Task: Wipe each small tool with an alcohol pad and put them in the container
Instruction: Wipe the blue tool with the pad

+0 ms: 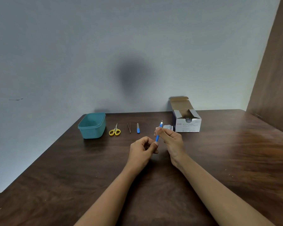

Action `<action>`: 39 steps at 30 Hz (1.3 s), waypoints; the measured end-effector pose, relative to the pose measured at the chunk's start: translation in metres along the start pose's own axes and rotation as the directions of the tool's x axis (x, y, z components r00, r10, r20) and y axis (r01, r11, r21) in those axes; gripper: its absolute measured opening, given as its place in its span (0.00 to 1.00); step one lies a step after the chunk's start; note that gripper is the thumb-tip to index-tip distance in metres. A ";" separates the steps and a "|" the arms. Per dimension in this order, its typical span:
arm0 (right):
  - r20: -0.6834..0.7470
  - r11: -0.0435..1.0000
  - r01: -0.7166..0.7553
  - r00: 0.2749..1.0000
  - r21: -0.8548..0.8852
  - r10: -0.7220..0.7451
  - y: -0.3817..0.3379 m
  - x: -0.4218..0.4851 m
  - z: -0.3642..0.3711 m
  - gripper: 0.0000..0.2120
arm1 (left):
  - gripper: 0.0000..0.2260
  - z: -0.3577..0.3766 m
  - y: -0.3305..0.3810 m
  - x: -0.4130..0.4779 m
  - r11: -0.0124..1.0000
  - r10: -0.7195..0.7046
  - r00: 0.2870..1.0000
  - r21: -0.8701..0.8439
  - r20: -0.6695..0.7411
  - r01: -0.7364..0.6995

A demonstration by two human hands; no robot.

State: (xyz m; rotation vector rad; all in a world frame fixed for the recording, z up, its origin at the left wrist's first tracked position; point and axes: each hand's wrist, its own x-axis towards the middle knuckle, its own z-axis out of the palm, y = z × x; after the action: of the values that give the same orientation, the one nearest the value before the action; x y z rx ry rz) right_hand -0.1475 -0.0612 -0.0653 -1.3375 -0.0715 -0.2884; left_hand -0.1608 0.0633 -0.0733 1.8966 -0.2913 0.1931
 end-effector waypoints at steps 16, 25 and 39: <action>-0.022 0.991 0.090 0.995 -0.097 -0.093 0.004 -0.002 0.004 0.03 | 0.06 -0.001 0.000 -0.002 0.998 0.008 1.000 0.061 -0.012 -0.007; 0.246 0.998 -0.049 0.967 -0.051 0.060 -0.007 0.002 -0.013 0.07 | 0.06 -0.002 0.000 0.000 0.999 -0.030 1.000 0.013 0.010 0.030; 0.063 0.996 0.070 0.996 -0.054 -0.066 -0.001 0.001 -0.006 0.03 | 0.05 -0.001 -0.001 0.001 1.000 -0.010 1.000 -0.027 -0.018 0.010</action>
State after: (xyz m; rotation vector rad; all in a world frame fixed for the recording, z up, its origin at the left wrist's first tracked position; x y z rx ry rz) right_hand -0.1471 -0.0671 -0.0657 -1.4021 -0.1613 -0.3089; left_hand -0.1598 0.0648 -0.0738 1.8681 -0.2706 0.1989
